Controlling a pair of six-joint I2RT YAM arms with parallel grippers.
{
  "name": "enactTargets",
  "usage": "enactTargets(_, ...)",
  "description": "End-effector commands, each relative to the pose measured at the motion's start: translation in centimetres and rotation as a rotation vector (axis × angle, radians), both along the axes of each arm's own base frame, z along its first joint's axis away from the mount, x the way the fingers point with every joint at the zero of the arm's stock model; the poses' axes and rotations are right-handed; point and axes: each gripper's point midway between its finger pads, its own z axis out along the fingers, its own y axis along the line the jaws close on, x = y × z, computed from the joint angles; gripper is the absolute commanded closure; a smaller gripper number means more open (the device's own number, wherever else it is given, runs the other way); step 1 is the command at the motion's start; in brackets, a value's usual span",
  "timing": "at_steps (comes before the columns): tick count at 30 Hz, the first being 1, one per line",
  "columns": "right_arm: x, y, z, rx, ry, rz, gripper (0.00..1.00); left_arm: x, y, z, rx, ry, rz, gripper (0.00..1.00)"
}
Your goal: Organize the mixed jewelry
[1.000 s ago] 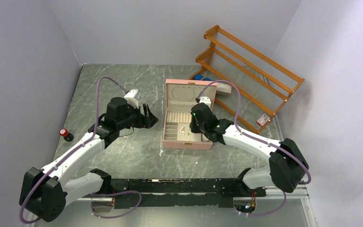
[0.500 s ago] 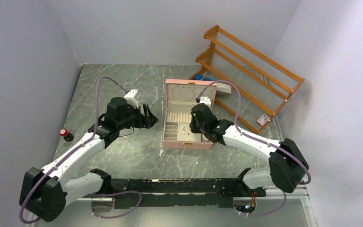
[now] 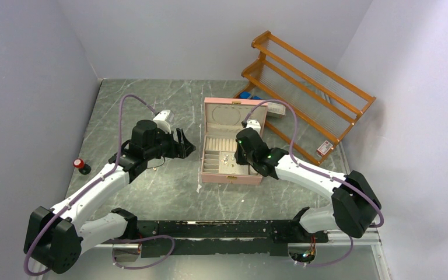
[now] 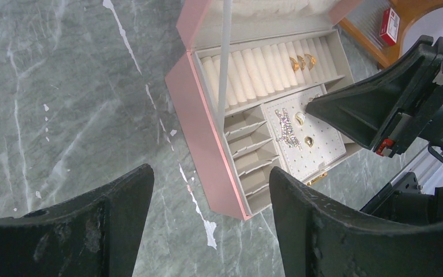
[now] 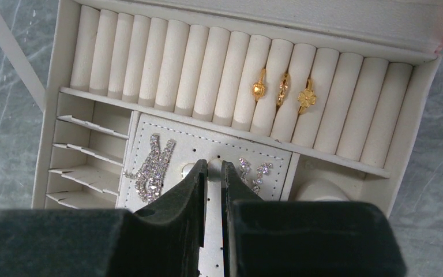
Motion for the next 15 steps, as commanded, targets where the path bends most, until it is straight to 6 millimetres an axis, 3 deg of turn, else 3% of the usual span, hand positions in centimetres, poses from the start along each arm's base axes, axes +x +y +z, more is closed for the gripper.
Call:
enactTargets(1, -0.2, -1.0, -1.2, -0.053, 0.011, -0.005, 0.93, 0.4, 0.1, 1.0, -0.005, -0.028, 0.009, 0.22)
enactTargets(10, -0.6, -0.3, -2.1, -0.051, 0.074, 0.004, 0.87, 0.7, 0.5, 1.1, 0.017, -0.032, 0.03, 0.22)
enactTargets(15, -0.5, -0.1, -0.8, -0.027, 0.062, -0.006, 0.72, 0.7, 0.7, 1.0, 0.016, -0.027, 0.042, 0.22)
